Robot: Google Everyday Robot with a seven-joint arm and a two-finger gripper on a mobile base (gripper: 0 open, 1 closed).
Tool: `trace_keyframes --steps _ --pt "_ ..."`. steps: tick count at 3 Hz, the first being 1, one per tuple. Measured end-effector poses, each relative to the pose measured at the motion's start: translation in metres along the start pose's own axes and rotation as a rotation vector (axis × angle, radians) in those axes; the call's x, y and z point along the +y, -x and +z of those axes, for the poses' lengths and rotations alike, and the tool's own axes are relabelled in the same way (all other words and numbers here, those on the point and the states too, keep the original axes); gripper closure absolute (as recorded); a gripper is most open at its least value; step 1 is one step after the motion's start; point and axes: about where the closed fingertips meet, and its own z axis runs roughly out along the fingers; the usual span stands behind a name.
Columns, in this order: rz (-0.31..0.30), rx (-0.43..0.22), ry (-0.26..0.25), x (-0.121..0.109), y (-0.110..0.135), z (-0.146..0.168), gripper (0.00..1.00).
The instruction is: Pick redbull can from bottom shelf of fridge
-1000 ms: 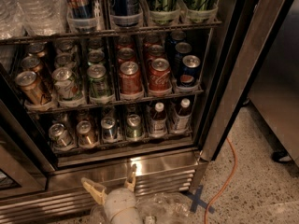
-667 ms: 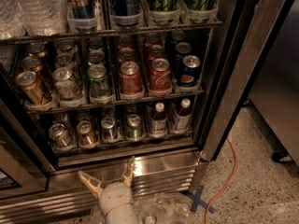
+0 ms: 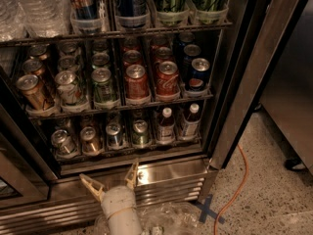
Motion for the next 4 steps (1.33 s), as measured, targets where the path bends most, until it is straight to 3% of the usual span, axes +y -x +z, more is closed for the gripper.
trace_keyframes --steps 1,2,3,4 --pt "-0.095 -0.045 -0.013 -0.002 0.009 0.025 0.00" --pt "-0.238 -0.054 -0.030 -0.002 0.007 0.047 0.00" --pt "-0.290 -0.045 -0.044 -0.004 0.002 0.065 0.08" --pt "-0.295 -0.034 -0.056 -0.006 -0.004 0.077 0.14"
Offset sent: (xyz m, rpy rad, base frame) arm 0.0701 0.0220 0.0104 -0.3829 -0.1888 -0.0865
